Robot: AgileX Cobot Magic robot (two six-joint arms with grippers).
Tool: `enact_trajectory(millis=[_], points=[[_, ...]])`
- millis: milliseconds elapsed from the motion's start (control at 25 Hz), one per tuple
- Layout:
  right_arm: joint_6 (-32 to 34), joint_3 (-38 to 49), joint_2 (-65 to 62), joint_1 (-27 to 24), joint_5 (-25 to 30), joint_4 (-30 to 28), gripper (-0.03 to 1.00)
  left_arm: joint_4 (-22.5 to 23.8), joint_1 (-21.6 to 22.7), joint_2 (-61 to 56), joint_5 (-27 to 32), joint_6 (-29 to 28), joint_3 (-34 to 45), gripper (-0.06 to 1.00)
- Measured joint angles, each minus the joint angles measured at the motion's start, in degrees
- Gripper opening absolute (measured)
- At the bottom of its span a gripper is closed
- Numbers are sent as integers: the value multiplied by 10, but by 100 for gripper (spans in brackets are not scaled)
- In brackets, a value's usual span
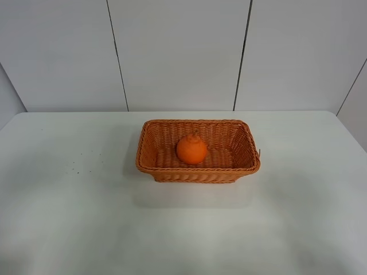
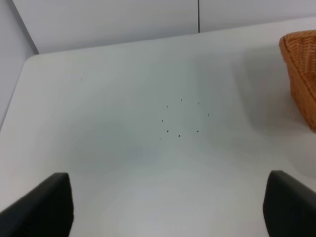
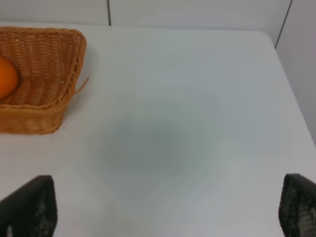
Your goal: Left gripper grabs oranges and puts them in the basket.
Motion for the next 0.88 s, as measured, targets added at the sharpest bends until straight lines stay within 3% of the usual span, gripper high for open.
enact_trajectory(millis=[320,640,880], points=[[0,0,0,0,0,0,69,-34,0,-80,35,4,25,88],[0,0,0,0,0,0,69,-69,0,-87,63,26,52,87],[0,0,0,0,0,0,69,-50,0,-87,63,22,53,86]])
